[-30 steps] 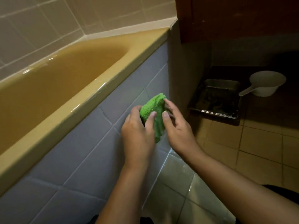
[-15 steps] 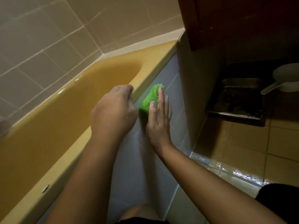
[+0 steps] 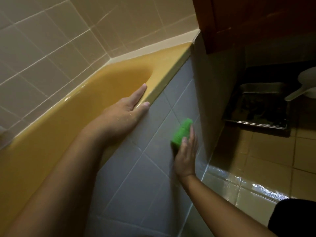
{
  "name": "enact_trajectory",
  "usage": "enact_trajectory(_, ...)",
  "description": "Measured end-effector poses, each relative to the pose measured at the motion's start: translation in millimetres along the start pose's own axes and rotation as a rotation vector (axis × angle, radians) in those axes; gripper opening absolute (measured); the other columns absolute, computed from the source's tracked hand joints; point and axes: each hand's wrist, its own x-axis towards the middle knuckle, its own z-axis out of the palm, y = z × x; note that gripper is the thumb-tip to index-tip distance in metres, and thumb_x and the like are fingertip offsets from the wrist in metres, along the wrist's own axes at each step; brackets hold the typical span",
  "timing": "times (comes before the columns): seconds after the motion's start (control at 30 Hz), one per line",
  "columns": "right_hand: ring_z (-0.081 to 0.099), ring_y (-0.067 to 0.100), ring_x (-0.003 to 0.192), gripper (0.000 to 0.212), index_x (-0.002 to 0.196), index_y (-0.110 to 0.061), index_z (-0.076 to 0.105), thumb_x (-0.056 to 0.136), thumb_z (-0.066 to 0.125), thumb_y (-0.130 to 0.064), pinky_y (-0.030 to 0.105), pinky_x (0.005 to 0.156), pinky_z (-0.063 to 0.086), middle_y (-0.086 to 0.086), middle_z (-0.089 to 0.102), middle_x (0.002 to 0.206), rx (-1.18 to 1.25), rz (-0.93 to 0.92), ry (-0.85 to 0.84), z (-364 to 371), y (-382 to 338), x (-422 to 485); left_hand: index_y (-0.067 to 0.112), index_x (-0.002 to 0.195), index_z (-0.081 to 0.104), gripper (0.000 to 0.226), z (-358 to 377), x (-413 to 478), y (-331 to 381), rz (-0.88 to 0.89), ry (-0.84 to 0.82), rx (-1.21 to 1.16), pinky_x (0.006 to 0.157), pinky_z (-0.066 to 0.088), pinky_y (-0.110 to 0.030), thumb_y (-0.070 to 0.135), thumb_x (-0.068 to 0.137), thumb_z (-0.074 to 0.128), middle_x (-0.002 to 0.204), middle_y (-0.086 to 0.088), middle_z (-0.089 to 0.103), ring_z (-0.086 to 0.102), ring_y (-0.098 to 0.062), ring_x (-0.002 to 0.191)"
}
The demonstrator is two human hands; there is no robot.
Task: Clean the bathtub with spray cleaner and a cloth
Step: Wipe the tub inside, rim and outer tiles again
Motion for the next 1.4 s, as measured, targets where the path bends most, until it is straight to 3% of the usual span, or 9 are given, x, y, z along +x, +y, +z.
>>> enact_trajectory(0.17, 0.031, 0.027, 0.153, 0.082, 0.163, -0.035, 0.02, 0.093, 0.019, -0.077, 0.054, 0.125, 0.025, 0.008, 0.029, 0.168, 0.033, 0.441, 0.066, -18, 110, 3, 0.066, 0.153, 0.001, 0.061, 3, 3, -1, 0.052, 0.029, 0.07, 0.122, 0.024, -0.037, 0.069, 0.101, 0.033, 0.169, 0.01, 0.025, 0.029, -0.015, 0.151)
enact_trajectory(0.3, 0.041, 0.038, 0.145, 0.055, 0.164, -0.025, 0.024, 0.112, 0.027, -0.043, 0.054, 0.12, 0.034, 0.017, 0.034, 0.164, 0.156, 0.82, 0.162, -24, 162, 9, 0.062, 0.156, 0.004, 0.065, 2, 5, 3, 0.092, 0.041, 0.082, 0.122, 0.022, -0.032, 0.064, 0.098, 0.033, 0.168, 0.018, 0.021, 0.026, -0.007, 0.151)
enact_trajectory(0.47, 0.05, 0.037, 0.136, 0.062, 0.157, -0.025, 0.038, 0.104, 0.028, -0.057, 0.049, 0.114, 0.038, 0.017, 0.045, 0.156, 0.212, 1.063, 0.277, -18, 164, 18, 0.06, 0.157, 0.004, 0.064, 1, 10, 7, 0.108, 0.054, 0.124, 0.119, 0.025, -0.03, 0.059, 0.102, 0.037, 0.168, 0.016, 0.024, 0.03, -0.009, 0.149)
enact_trajectory(0.57, 0.043, 0.038, 0.143, 0.07, 0.159, -0.019, 0.037, 0.102, 0.027, -0.058, 0.047, 0.119, 0.027, 0.017, 0.042, 0.16, 0.094, 0.929, 0.326, -5, 109, 15, 0.059, 0.158, 0.005, 0.064, 2, 14, 9, 0.123, 0.066, 0.129, 0.116, 0.026, -0.029, 0.057, 0.103, 0.038, 0.167, 0.014, 0.027, 0.032, -0.01, 0.149)
enact_trajectory(0.7, 0.031, 0.027, 0.152, 0.071, 0.161, -0.018, 0.032, 0.099, 0.023, -0.052, 0.037, 0.122, 0.017, 0.01, 0.035, 0.166, 0.021, 0.412, 0.325, 18, 5, 7, 0.065, 0.155, 0.004, 0.063, 2, 19, 8, 0.108, 0.037, 0.082, 0.124, 0.024, -0.038, 0.067, 0.101, 0.037, 0.168, 0.016, 0.024, 0.028, -0.009, 0.151)
enact_trajectory(0.87, 0.021, 0.019, 0.155, 0.063, 0.164, -0.023, 0.022, 0.106, 0.021, -0.047, 0.038, 0.127, 0.01, 0.003, 0.024, 0.171, 0.005, -0.174, 0.047, 26, -97, 44, 0.066, 0.152, 0.004, 0.074, 1, 27, 7, 0.114, 0.036, 0.058, 0.126, 0.023, -0.042, 0.082, 0.082, 0.02, 0.168, 0.011, 0.026, 0.026, -0.011, 0.153)
enact_trajectory(0.97, 0.014, 0.019, 0.157, 0.063, 0.164, -0.016, 0.02, 0.106, 0.021, -0.042, 0.046, 0.129, 0.006, 0.007, 0.021, 0.171, -0.023, -0.374, -0.064, 22, -125, 81, 0.065, 0.153, 0.008, 0.076, 1, 31, 9, 0.107, 0.039, 0.018, 0.126, 0.023, -0.043, 0.083, 0.079, 0.016, 0.167, 0.01, 0.03, 0.028, -0.011, 0.152)
enact_trajectory(1.13, 0.015, 0.02, 0.158, 0.063, 0.165, -0.02, 0.019, 0.106, 0.021, -0.043, 0.045, 0.129, 0.008, 0.005, 0.021, 0.171, -0.036, -0.401, -0.09, 16, -110, 112, 0.069, 0.15, 0.004, 0.067, 1, 37, 16, 0.075, 0.049, 0.044, 0.124, 0.026, -0.045, 0.079, 0.085, 0.018, 0.165, 0.007, 0.034, 0.031, -0.016, 0.152)
enact_trajectory(1.4, 0.025, 0.02, 0.155, 0.064, 0.16, -0.028, 0.02, 0.101, 0.019, -0.053, 0.038, 0.127, 0.018, 0.002, 0.027, 0.168, -0.017, 0.016, 0.057, -6, 13, 87, 0.069, 0.151, -0.001, 0.058, 1, 43, 25, 0.069, 0.04, 0.127, 0.118, 0.033, -0.043, 0.067, 0.1, 0.028, 0.162, 0.004, 0.038, 0.039, -0.02, 0.145)
